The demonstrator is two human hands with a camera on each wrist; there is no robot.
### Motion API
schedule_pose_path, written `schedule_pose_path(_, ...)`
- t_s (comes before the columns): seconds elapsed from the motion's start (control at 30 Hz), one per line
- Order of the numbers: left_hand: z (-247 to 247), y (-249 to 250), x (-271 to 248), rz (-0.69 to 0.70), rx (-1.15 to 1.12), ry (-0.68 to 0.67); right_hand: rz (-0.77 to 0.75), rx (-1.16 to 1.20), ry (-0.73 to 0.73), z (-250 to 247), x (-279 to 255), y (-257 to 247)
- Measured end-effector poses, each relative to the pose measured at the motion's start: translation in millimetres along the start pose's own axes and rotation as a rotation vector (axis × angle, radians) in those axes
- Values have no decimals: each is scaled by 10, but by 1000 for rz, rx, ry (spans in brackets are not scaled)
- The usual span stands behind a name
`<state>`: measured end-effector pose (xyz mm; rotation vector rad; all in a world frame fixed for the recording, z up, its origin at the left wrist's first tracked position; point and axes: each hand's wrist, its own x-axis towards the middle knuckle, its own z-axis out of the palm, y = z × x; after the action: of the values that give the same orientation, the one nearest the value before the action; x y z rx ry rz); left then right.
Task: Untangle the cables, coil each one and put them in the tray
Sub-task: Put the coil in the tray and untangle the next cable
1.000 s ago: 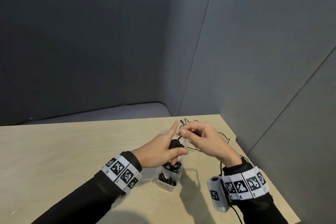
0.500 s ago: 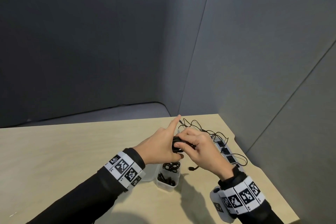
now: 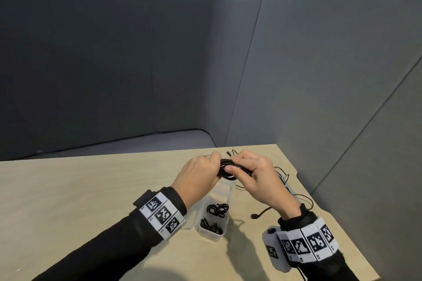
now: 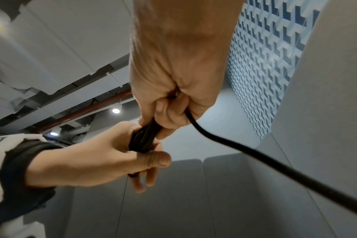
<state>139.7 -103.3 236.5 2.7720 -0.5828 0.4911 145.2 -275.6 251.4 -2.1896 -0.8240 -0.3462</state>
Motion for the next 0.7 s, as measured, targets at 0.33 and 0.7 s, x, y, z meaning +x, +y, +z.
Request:
schedule_pose_path(0.33, -68, -78, -16, 311, -84, -73, 102, 278, -65, -339, 209, -51)
schedule_pose_path(0.7, -178, -39, 171, -263, -378, 9, 140, -175, 3, 104, -50, 219)
